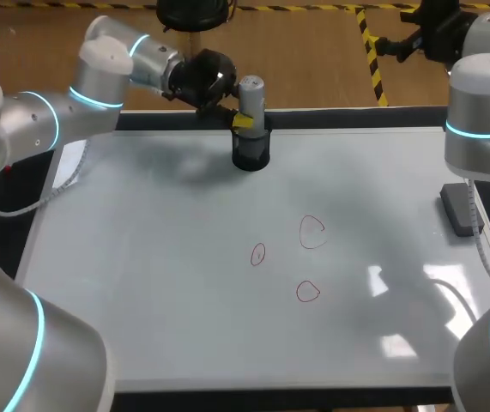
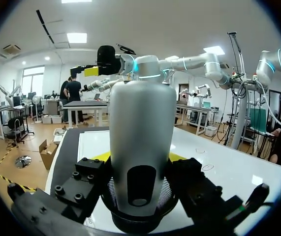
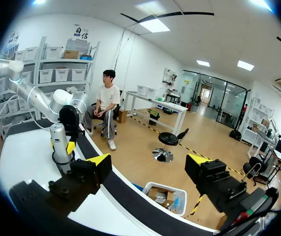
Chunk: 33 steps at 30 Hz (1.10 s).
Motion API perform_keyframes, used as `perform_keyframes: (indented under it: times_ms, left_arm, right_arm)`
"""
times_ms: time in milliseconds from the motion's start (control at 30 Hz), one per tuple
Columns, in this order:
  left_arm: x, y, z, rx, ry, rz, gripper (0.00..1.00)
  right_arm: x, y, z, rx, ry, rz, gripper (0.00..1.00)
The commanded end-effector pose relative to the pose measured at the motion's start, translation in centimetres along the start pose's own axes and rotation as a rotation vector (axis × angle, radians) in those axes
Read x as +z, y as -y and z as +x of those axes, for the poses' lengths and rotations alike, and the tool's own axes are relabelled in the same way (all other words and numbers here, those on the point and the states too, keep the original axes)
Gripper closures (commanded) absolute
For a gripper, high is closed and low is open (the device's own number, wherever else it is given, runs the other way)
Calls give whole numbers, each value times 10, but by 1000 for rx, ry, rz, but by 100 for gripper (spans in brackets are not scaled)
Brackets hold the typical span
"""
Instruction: Pick up the inspection probe, press it on each red-marked spot on the whiteboard one by one, put down the probe, pick up the eraser, and wipe off all the red marks.
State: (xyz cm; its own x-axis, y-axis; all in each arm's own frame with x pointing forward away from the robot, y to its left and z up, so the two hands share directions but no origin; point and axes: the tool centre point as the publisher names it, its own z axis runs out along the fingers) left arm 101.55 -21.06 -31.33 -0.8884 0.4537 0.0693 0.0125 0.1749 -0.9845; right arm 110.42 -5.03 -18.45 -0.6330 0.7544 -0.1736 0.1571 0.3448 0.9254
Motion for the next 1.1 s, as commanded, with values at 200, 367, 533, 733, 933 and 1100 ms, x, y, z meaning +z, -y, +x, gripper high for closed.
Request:
perform_keyframes:
  times_ms: [200, 367, 533, 733, 933, 1100]
  left_arm:
    - [1, 0, -3, 14, -86, 13, 100]
    - [2, 7, -1, 23, -86, 14, 100]
    - [0, 14, -1, 30, -79, 12, 100]
    - [-2, 23, 1, 42, -79, 11, 100]
    - [-4, 35, 3, 58, -74, 2, 100]
    - [-5, 46, 6, 90, -69, -11, 100]
  right_arm:
    - [0, 0, 0, 0, 0, 0, 0]
    - [0, 0, 0, 0, 0, 0, 0]
    - [0, 0, 0, 0, 0, 0, 0]
    - [0, 0, 0, 0, 0, 0, 0]
    - [0, 0, 0, 0, 0, 0, 0]
    - [0, 0, 0, 0, 0, 0, 0]
